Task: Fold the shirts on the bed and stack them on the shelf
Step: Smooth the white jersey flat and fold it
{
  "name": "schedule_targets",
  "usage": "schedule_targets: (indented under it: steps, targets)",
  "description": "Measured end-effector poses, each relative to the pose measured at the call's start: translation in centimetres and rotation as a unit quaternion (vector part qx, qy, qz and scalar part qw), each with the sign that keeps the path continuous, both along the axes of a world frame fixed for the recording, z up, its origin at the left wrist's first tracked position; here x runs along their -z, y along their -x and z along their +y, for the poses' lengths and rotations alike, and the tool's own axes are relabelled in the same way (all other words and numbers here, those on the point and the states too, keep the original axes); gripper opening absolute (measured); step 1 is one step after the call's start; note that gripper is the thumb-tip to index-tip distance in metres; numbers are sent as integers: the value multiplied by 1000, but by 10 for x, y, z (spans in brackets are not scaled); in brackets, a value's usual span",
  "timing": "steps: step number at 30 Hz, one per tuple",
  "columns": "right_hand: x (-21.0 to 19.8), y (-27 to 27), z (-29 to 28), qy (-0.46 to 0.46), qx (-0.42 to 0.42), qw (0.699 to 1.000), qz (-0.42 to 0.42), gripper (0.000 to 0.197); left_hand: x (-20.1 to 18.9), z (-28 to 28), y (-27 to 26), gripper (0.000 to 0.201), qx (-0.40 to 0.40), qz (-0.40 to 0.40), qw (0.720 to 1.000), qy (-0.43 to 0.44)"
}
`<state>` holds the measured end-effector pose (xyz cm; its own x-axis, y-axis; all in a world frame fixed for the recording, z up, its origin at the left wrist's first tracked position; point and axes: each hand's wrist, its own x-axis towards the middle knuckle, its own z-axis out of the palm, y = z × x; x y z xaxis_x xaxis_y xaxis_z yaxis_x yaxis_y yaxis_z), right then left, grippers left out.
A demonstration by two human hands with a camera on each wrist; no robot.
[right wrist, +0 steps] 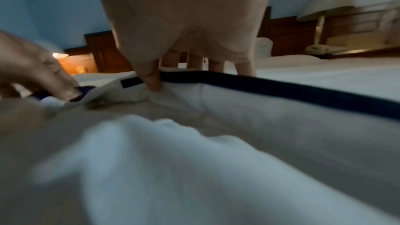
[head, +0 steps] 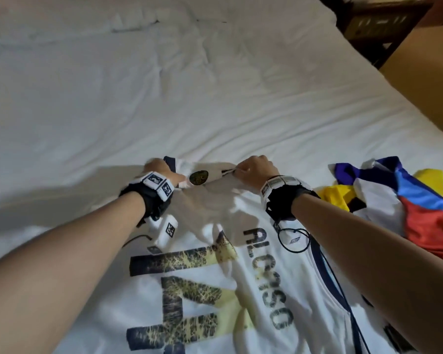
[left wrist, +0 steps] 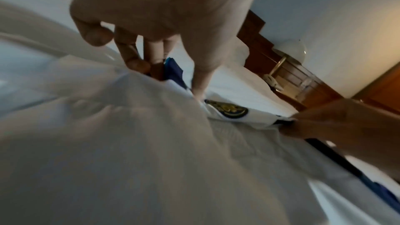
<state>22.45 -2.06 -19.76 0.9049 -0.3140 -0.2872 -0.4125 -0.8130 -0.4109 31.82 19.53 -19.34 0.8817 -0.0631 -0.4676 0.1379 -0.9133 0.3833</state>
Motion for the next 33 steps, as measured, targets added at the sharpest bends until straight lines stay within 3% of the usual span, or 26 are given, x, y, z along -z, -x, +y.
schedule_targets:
  steps: [1,3,4,6,8,10,13,15,18,21,23,25,27,29,31,33]
  targets:
    - [-1,-2,-4,-32,34,999,-14,20,-2,-4,-8,25,-14,-17,999,41]
    - [-1,-8,-15,-76,81,993,-30,28,-5,-14,-24,16,-58,-82,981,167]
    - [0,-12,-20,-81,105,991,-35,30,-6,-19,-31,15,-67,-106,966,227]
    - [3,-16,-28,-69,149,986,-29,26,-3,-23,-37,33,-64,-88,952,287]
    - [10,-17,-26,-41,186,982,-15,21,8,-5,-34,39,-41,-80,967,240]
    - [14,-16,-10,9,173,984,-32,40,17,34,-24,45,-11,-108,979,172]
    - [15,-20,42,75,21,984,-161,59,15,110,-14,43,55,-140,988,31]
    - [17,-30,87,19,-99,977,-189,53,12,166,-16,40,83,-117,988,-56]
    - [20,-47,162,-57,-218,971,-80,44,7,242,-19,47,143,-84,963,-214]
    - [15,-64,221,23,-271,962,33,63,1,292,-27,47,154,-42,947,-278]
    - [8,-79,244,39,-265,960,76,60,-2,318,-33,47,107,-32,970,-217]
    - [2,-96,264,-1,-252,963,92,31,-11,344,-40,50,-22,-27,994,-103]
    - [-3,-111,278,-49,-228,970,69,4,-16,367,-46,47,-147,-49,988,-12]
    - [-4,-120,288,-62,-211,974,59,10,-14,383,-46,41,-220,-53,973,49]
    - [-2,-121,295,-25,-230,968,92,18,-6,392,-40,24,-252,-24,962,103]
    - [3,-123,299,-3,-238,965,105,22,9,404,-40,20,-265,-4,957,121]
